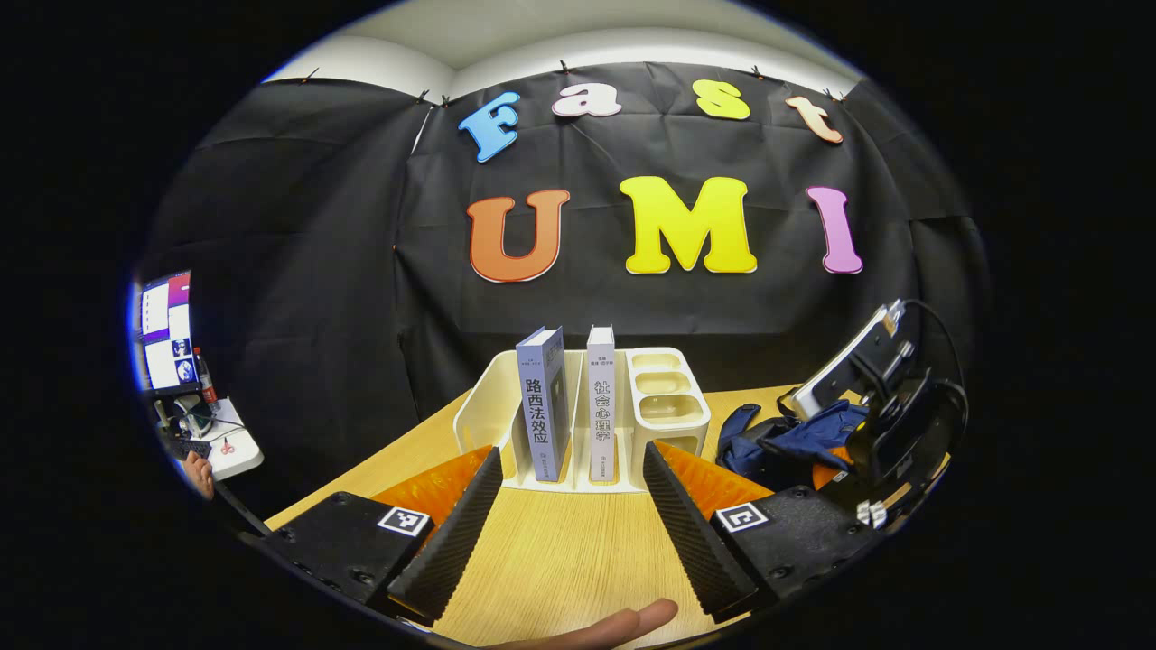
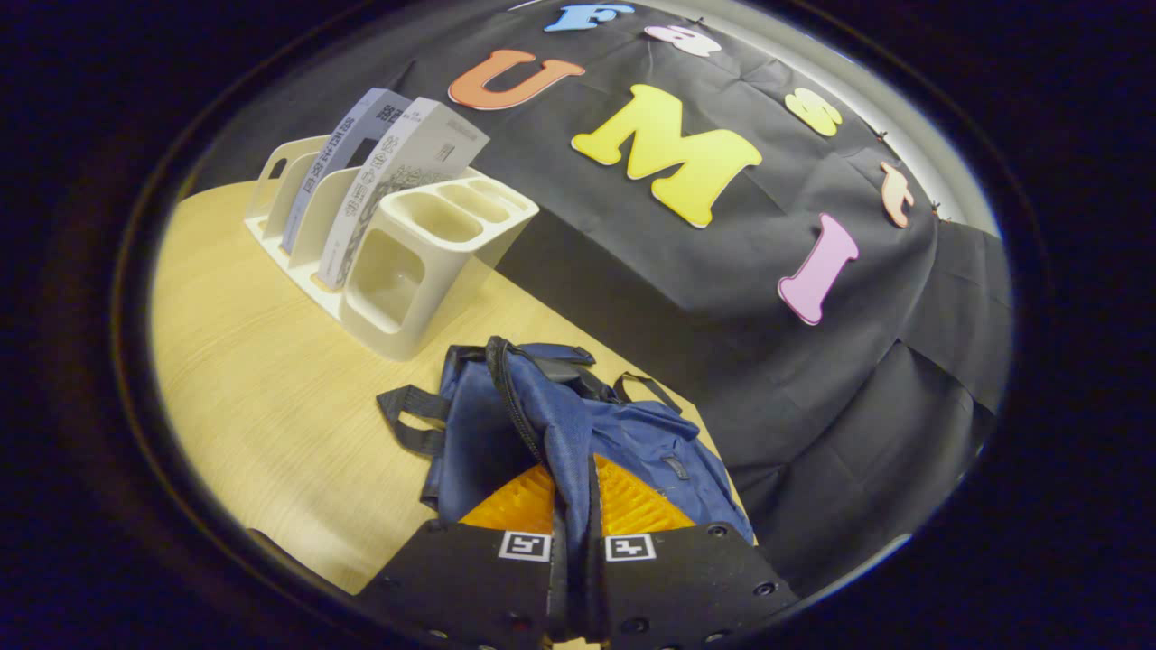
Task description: Open the schoolbag, grab two books from the bookshelf and put them into the schoolbag.
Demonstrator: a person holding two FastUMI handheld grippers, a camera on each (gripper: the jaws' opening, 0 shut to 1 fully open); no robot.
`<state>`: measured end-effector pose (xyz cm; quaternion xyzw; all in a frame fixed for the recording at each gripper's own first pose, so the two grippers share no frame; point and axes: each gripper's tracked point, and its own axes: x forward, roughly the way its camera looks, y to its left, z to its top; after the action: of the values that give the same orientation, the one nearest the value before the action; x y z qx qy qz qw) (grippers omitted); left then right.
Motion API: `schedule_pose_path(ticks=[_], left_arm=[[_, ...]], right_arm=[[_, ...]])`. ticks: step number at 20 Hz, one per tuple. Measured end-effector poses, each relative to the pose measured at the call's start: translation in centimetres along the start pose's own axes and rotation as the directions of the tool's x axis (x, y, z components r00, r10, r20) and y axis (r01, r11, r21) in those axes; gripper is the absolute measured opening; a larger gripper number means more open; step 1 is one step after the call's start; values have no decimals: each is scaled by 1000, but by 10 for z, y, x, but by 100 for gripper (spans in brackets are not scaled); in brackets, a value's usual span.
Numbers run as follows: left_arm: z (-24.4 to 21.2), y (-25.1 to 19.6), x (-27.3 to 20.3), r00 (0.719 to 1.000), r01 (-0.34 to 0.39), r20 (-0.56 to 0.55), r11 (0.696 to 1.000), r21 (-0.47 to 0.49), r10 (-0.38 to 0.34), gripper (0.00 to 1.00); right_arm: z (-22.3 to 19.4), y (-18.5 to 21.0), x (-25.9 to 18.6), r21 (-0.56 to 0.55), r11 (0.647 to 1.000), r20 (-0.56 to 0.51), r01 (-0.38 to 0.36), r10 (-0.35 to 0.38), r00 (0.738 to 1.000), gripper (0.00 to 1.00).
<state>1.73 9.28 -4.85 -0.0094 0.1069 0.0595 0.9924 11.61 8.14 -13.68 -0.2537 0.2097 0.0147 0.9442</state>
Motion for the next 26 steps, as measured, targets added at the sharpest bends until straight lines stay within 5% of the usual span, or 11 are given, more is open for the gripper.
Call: schedule_pose_path(ticks=[15,21,26], left_arm=[[-17,-20,23,1000,-5,-16,999,52,6,99],[-8,-45,34,999,44,-14,998,-33,-45,99],[27,-53,64,999,37,16,998,52,-38,99]], right_arm=[[54,-124,10,170,985,163,-32,4,987,7],[58,-166,20,278,954,218,-109,48,975,7],[54,-190,27,346,922,259,-175,85,962,7]])
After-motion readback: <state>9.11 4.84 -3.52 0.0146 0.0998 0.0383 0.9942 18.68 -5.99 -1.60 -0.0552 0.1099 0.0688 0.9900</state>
